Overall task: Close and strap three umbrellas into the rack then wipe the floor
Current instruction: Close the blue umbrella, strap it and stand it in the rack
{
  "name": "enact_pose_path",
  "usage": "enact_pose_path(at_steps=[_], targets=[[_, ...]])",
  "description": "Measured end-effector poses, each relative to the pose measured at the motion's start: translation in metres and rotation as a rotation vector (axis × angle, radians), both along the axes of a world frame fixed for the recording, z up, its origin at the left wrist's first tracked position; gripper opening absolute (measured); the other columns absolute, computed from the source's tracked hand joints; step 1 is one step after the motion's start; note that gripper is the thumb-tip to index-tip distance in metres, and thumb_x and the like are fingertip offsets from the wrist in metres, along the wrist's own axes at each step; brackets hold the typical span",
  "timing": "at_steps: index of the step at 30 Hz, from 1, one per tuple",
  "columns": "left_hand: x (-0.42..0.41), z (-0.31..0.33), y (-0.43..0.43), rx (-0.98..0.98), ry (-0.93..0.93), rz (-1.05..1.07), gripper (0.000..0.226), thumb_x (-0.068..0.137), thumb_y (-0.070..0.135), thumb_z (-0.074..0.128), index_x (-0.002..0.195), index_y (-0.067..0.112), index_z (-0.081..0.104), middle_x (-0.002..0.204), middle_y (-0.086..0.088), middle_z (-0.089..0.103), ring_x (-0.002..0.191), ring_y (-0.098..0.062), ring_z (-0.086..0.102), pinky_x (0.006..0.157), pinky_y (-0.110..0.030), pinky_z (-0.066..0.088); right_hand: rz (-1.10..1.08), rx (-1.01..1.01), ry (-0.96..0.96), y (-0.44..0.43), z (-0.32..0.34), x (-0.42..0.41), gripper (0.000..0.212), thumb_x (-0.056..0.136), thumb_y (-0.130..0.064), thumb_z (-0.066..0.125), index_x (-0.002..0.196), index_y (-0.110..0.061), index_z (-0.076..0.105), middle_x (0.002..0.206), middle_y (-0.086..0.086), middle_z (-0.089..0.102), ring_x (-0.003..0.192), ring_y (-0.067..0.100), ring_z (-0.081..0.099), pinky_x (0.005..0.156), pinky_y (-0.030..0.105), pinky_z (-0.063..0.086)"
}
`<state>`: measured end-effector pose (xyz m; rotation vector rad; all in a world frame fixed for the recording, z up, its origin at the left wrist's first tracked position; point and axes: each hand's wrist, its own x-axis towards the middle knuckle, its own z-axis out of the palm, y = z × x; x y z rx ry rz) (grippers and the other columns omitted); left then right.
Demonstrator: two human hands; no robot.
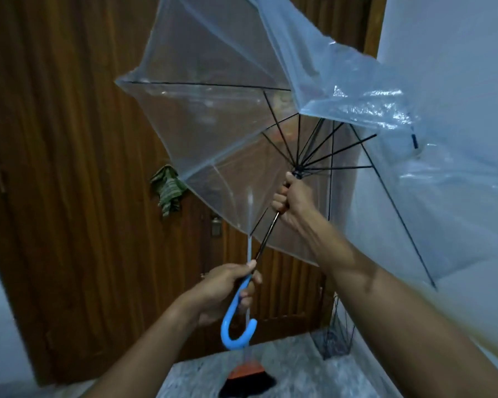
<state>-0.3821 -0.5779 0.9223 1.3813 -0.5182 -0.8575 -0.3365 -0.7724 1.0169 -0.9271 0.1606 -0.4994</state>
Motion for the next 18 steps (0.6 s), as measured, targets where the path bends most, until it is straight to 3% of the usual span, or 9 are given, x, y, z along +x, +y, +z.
enact_pose_path(at_steps=[2,5,7,9,11,18], targets=[[0.0,-0.002,-0.002,-0.108,0.04,0.089,0.032,0.102,0.032,0.045,0.079,0.011,0.052,0.051,0.001,0.028,0.036,-0.007,0.031,0.038,-0.018,0.024,0.059,0.015,-0.039,0.003,0.003,0.005,0.044,0.111,-0.029,0.031,0.068,-0.021,0.032,0.046,-0.006,0.019,0.031,0.006,0.015,0.031,0.017,0.013],[0.001,-0.007,-0.004,-0.083,-0.026,0.197,0.035,0.105,0.032,0.043,0.076,0.015,0.05,0.053,0.001,0.028,0.038,-0.007,0.027,0.041,-0.017,0.018,0.09,-0.01,-0.048,0.013,0.002,0.007,0.043,0.111,-0.029,0.033,0.069,-0.017,0.036,0.043,-0.005,0.026,0.029,0.007,0.023,0.031,0.018,0.022],[0.002,-0.007,-0.004,-0.062,-0.056,0.244,0.035,0.105,0.033,0.044,0.076,0.014,0.05,0.054,0.001,0.029,0.04,-0.009,0.028,0.041,-0.018,0.02,0.069,-0.038,-0.021,0.024,-0.003,0.004,0.041,0.11,-0.028,0.037,0.071,-0.014,0.042,0.044,-0.001,0.037,0.032,0.012,0.043,0.04,0.023,0.042],[0.003,-0.002,-0.005,-0.046,-0.09,0.296,0.035,0.105,0.032,0.045,0.076,0.013,0.052,0.054,0.001,0.031,0.04,-0.01,0.029,0.041,-0.019,0.021,0.086,-0.044,-0.004,0.037,-0.013,-0.001,0.04,0.109,-0.029,0.039,0.074,-0.012,0.045,0.048,0.003,0.05,0.047,0.021,0.065,0.057,0.034,0.055],[0.006,0.001,-0.005,-0.013,-0.139,0.332,0.035,0.105,0.032,0.046,0.077,0.012,0.053,0.052,0.002,0.033,0.039,-0.009,0.029,0.041,-0.019,0.022,0.117,-0.079,0.04,0.047,-0.022,-0.008,0.038,0.11,-0.032,0.037,0.076,-0.016,0.044,0.053,0.001,0.058,0.064,0.023,0.072,0.064,0.036,0.054],[0.007,0.002,-0.016,0.083,-0.267,0.369,0.039,0.104,0.033,0.048,0.075,0.012,0.063,0.051,0.002,0.038,0.039,-0.011,0.033,0.042,-0.02,0.027,0.104,-0.198,0.079,0.057,-0.061,-0.029,0.039,0.111,-0.032,0.03,0.079,-0.012,0.041,0.051,0.001,0.066,0.077,0.029,0.072,0.082,0.043,0.052]])
